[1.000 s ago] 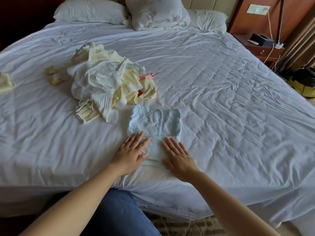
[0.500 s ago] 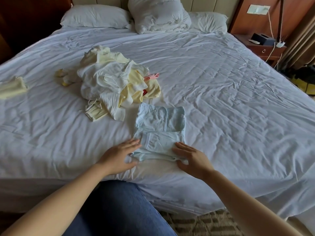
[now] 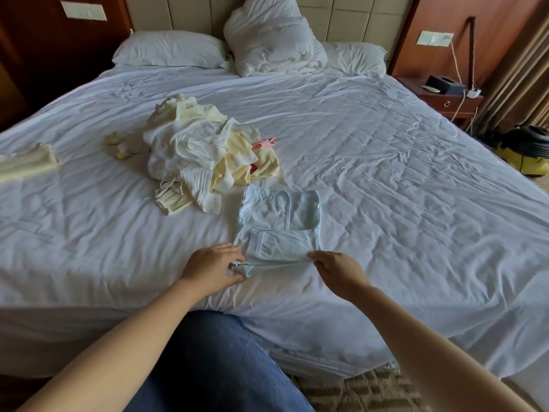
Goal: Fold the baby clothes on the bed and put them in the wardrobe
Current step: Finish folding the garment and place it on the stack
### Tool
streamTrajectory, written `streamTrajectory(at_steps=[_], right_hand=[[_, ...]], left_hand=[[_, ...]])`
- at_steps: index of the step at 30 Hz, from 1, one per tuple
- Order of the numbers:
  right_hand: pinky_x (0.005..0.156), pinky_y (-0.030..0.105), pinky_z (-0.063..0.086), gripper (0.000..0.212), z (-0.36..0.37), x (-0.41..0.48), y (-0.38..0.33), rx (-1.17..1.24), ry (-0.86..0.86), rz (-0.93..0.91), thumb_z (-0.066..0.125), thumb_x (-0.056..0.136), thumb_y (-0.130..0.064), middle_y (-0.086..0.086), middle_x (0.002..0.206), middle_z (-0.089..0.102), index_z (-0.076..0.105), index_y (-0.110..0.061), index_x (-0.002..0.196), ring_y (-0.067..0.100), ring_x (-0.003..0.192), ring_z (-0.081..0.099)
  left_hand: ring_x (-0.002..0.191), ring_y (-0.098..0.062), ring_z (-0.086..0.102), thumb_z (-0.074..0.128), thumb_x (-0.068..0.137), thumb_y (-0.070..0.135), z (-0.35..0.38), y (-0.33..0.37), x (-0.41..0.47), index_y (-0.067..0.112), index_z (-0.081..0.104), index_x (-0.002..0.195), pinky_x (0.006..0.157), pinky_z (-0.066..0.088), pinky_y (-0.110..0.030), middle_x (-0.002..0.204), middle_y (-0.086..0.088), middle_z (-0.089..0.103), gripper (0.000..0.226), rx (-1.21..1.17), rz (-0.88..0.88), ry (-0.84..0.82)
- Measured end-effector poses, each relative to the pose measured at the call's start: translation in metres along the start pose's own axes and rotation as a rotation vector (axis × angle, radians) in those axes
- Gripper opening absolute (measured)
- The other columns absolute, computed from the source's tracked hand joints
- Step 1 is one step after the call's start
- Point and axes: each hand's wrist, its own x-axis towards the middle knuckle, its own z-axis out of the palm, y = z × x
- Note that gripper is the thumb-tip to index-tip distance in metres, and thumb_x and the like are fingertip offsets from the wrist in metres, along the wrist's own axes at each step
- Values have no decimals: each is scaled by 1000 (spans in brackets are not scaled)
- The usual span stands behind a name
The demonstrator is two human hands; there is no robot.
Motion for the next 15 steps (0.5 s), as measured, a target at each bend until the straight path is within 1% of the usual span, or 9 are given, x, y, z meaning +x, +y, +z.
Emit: streamTrajectory(at_steps=[1, 3, 6, 8, 10, 12, 13, 14, 15], right_hand=[[80, 33, 48, 31, -1, 1, 0, 14, -3, 24, 42, 101, -28, -5, 119, 68, 60, -31, 126, 24, 110, 61], [76, 32, 45, 30, -4, 1, -1, 30, -6, 52, 42, 101, -27, 0, 114, 69, 61, -27, 124, 26, 106, 61], [73, 31, 43, 28, -8, 0, -5, 50, -2, 71, 42, 100, -26, 2, 111, 69, 62, -25, 121, 27, 103, 61], [71, 30, 42, 28, -10, -1, -8, 65, -4, 75, 43, 100, -25, 2, 108, 69, 63, -24, 119, 27, 101, 61], [70, 30, 42, 27, -12, -3, -10, 71, -17, 78, 42, 100, -24, 1, 103, 70, 64, -24, 115, 27, 96, 62], [68, 32, 44, 23, -17, -5, -11, 75, -38, 84, 43, 97, -24, 0, 90, 67, 65, -23, 104, 26, 87, 61], [66, 32, 44, 21, -19, -6, -11, 81, -52, 88, 44, 96, -23, -2, 81, 64, 65, -22, 95, 25, 82, 60], [63, 32, 42, 20, -21, -7, -11, 90, -62, 92, 45, 94, -23, -4, 73, 61, 63, -21, 84, 23, 76, 58], [60, 32, 40, 22, -23, -7, -11, 101, -65, 100, 47, 92, -23, -4, 66, 57, 58, -19, 74, 22, 70, 56]], left_hand=[[137, -2, 38, 73, 79, 52, -2, 1, -1, 36, 65, 123, 106, 35, -22, 145, 19, 46, 48, 3, -12, -7], [133, -3, 45, 73, 79, 48, 0, 5, -2, 34, 67, 120, 103, 38, -22, 142, 18, 51, 43, -4, -38, 17], [117, -10, 59, 70, 83, 33, 6, 11, -4, 27, 70, 106, 89, 51, -29, 126, 10, 65, 23, 14, -52, 100], [112, -13, 63, 65, 85, 22, 7, 14, -4, 22, 72, 96, 83, 54, -32, 121, 6, 68, 12, 30, -36, 142], [125, -16, 56, 59, 87, 17, 4, 14, -5, 19, 67, 88, 87, 52, -33, 128, 4, 65, 9, 27, 5, 137], [134, -16, 47, 53, 87, 19, -2, 15, -8, 20, 55, 79, 89, 47, -32, 135, 5, 59, 8, -2, 84, 95], [126, -16, 55, 50, 85, 22, -5, 15, -11, 20, 49, 75, 81, 47, -31, 128, 5, 64, 11, -32, 117, 86], [103, -18, 65, 45, 83, 27, -6, 16, -15, 19, 46, 73, 68, 45, -29, 107, 5, 71, 13, -72, 124, 92], [75, -18, 62, 40, 80, 32, -8, 19, -18, 19, 44, 71, 56, 38, -28, 80, 7, 67, 16, -122, 104, 107]])
